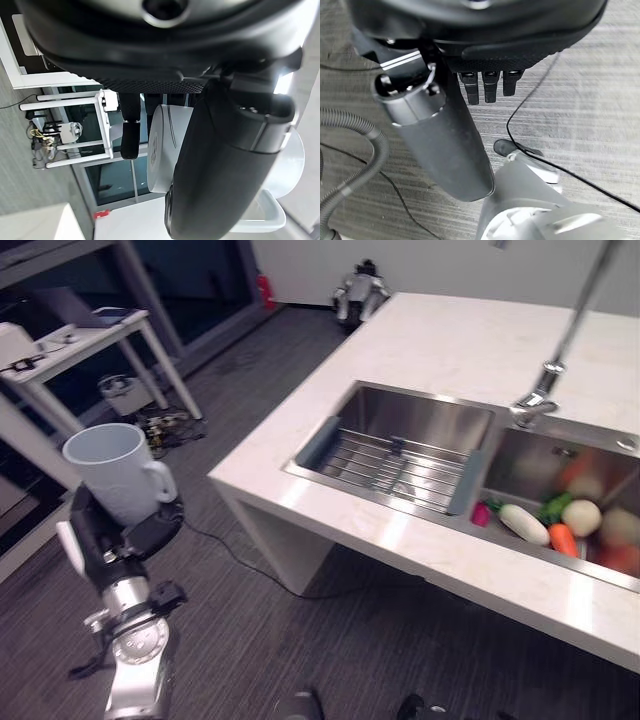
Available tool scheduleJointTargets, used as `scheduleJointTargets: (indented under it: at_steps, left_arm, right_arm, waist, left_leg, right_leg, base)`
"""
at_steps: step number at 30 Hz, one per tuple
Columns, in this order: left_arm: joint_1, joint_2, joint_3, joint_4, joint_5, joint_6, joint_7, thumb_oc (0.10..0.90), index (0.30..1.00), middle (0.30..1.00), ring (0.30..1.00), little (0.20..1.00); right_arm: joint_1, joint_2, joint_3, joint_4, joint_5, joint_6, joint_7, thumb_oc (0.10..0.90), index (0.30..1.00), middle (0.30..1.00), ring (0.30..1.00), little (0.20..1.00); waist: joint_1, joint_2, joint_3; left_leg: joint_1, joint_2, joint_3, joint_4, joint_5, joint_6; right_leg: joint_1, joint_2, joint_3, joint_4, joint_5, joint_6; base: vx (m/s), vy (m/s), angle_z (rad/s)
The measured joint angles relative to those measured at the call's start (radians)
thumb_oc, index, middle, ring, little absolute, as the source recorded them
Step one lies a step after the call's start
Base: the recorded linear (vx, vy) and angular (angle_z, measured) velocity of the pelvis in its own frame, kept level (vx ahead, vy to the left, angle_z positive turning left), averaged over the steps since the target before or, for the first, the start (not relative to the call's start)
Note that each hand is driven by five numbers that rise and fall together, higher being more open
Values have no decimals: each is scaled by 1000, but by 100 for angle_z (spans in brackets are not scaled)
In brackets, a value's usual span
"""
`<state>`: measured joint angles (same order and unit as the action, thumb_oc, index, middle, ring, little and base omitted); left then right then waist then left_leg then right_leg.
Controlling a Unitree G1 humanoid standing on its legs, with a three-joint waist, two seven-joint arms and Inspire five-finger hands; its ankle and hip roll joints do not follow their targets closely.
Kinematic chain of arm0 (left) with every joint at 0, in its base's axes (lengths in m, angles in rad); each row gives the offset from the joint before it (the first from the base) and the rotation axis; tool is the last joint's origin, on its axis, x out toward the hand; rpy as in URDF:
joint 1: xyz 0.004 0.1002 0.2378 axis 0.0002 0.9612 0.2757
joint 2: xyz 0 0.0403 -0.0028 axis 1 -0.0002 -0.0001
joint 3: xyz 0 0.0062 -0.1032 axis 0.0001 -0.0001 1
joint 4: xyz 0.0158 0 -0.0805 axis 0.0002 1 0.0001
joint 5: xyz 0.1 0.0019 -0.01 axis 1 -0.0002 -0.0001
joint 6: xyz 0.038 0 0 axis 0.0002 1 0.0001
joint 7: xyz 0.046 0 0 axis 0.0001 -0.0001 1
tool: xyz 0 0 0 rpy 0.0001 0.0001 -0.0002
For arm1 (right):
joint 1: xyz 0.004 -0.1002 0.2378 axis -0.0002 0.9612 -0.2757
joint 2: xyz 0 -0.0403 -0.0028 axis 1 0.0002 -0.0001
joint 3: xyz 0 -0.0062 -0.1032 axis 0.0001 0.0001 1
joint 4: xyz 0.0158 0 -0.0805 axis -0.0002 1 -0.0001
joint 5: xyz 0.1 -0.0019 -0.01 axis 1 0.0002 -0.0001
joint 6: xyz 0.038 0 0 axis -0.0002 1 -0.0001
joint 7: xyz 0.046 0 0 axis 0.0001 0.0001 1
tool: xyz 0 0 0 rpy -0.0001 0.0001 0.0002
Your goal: Place the dishes in the dishwasher.
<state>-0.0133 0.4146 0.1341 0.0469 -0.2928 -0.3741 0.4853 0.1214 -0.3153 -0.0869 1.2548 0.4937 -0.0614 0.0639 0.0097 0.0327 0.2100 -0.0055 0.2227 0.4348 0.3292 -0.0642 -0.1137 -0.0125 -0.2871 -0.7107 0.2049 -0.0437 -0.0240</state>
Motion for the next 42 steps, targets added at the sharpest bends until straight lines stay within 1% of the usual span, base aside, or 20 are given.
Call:
scheduleJointTargets:
  at_steps: [1,2,3,4,5,6,11,14,17,18,19,20,21,24,25,27,28,32,37,42]
  left_arm:
    - [-17,0,-18,0,6,-13,0,400,300,300,300,300]
    - [-41,2,-59,1,17,-18,0,400,300,300,300,300]
    - [-30,5,-70,7,50,-16,-3,400,300,300,300,300]
    - [-30,5,-70,7,50,-16,-3,400,300,300,300,300]
    - [2,12,-68,22,74,-13,9,400,300,300,300,300]
    - [11,25,-68,22,87,2,19,400,300,300,300,300]
    - [38,109,-28,20,113,38,55,400,300,300,300,300]
    - [46,113,13,22,113,67,70,400,300,300,300,300]
    - [40,113,4,22,118,67,50,400,300,300,300,300]
    - [23,108,-16,31,123,66,35,400,300,300,300,300]
    - [-1,98,-44,51,124,64,17,400,300,300,300,300]
    - [-21,100,-69,62,128,60,-1,400,300,300,300,300]
    - [-17,111,-70,60,144,53,-16,400,300,300,300,300]
    - [-5,107,-76,67,144,54,-19,400,300,300,300,300]
    - [3,104,-92,71,145,54,-19,400,300,300,300,300]
    - [5,105,-99,69,152,53,-31,400,300,300,300,300]
    - [7,93,-102,67,152,54,-35,400,300,300,300,300]
    - [6,77,-135,35,159,68,-42,400,300,300,300,300]
    - [15,75,-158,-11,147,82,-67,400,300,300,300,300]
    - [18,75,-158,-21,86,89,-103,400,300,300,300,300]
  right_arm:
    - [2,1,-13,10,2,-3,0,800,900,900,900,900]
    - [4,-8,-22,10,27,0,-5,800,900,900,900,900]
    - [0,8,-32,15,77,14,-20,800,900,900,900,900]
    - [0,8,-32,15,77,14,-20,800,900,900,900,900]
    - [-10,22,-45,4,113,20,-21,800,900,900,900,900]
    - [-8,35,-50,-5,117,21,-30,800,900,900,900,900]
    - [13,62,-44,-34,102,41,-101,800,900,900,900,900]
    - [15,75,-22,-43,88,51,-115,800,900,900,900,900]
    - [27,87,-7,-116,76,56,-118,800,900,900,900,900]
    - [36,85,-5,-125,78,53,-117,800,900,900,900,900]
    - [36,86,3,-125,79,49,-115,800,900,900,900,900]
    - [32,89,23,-119,82,48,-104,800,900,900,900,900]
    - [21,96,28,-120,81,45,-90,800,900,900,900,900]
    - [-3,93,36,-120,76,25,-64,800,900,900,900,900]
    - [-16,90,34,-107,73,21,-48,800,900,900,900,900]
    - [-23,89,39,-103,55,16,-27,800,900,900,900,900]
    - [-29,79,44,-99,29,17,-15,800,900,900,900,900]
    - [-63,60,94,-79,15,27,-7,800,900,900,900,900]
    - [-106,50,131,-74,-1,43,-8,800,900,900,900,900]
    - [-98,52,123,-56,22,58,-8,800,900,900,900,900]
  waist:
    - [-15,9,-1]
    - [-35,44,-1]
    - [-31,27,8]
    - [-31,27,8]
    - [-25,27,7]
    - [-21,27,7]
    - [26,-12,-17]
    - [58,-19,-20]
    - [60,-9,-18]
    - [44,7,-10]
    - [17,37,-11]
    - [0,36,-12]
    - [9,14,-11]
    - [5,-6,-10]
    - [8,-9,-17]
    - [-2,-4,-26]
    - [1,4,-33]
    - [11,4,-36]
    - [23,9,-39]
    - [24,12,-40]
  left_leg:
    - [23,6,22,-4,-27,11]
    - [71,-30,7,-95,-48,40]
    - [88,-117,-23,-149,-83,64]
    - [88,-117,-23,-149,-83,64]
    - [82,-153,-32,-123,-113,95]
    - [72,-171,-43,-93,-132,111]
    - [17,-202,-68,6,-187,166]
    - [-1,-203,-99,14,-193,177]
    - [-44,-208,-195,44,-197,191]
    - [-45,-214,-269,53,-197,196]
    - [-63,-202,-358,65,-189,197]
    - [-67,-203,-415,36,-154,195]
    - [-66,-229,-447,-7,-122,192]
    - [-63,-287,-522,-35,-93,194]
    - [-57,-310,-543,-40,-89,191]
    - [-78,-328,-605,-17,-97,173]
    - [-85,-312,-621,-4,-104,150]
    - [-79,-269,-601,-32,-82,109]
    - [-63,-213,-589,-107,-37,56]
    - [-72,-179,-546,-112,-30,50]
  right_leg:
    - [-8,-17,-27,3,12,17]
    - [-43,-27,17,43,15,34]
    - [-99,-58,167,80,28,84]
    - [-99,-58,167,80,28,84]
    - [-92,-71,241,56,50,110]
    - [-75,-81,259,37,72,123]
    - [-64,-117,259,21,134,112]
    - [-57,-86,219,88,81,118]
    - [-36,-89,245,111,117,124]
    - [-46,-77,307,187,82,133]
    - [-38,14,448,211,-23,145]
    - [-39,80,524,204,-79,130]
    - [-60,111,540,185,-115,135]
    - [-95,139,582,158,-147,126]
    - [-130,152,650,178,-146,128]
    - [-135,169,703,136,-123,128]
    - [-123,180,659,124,-74,95]
    - [-106,204,609,124,-84,71]
    - [-97,231,539,125,-98,13]
    - [-111,231,507,168,-139,-4]
  base:
    - [31,344,153]
    - [51,460,146]
    - [63,458,107]
    - [57,371,59]
    - [49,238,32]
    - [39,224,46]
    - [32,201,27]
    - [38,201,37]
    - [45,-10,90]
    - [-28,-97,172]
    - [-55,-88,215]
    - [35,-146,211]
    - [49,-146,138]
    - [86,-199,94]
    - [77,-216,97]
    - [81,-335,101]
    - [61,-339,83]
    - [32,-195,36]
    - [-1,-147,31]
    - [23,-108,28]
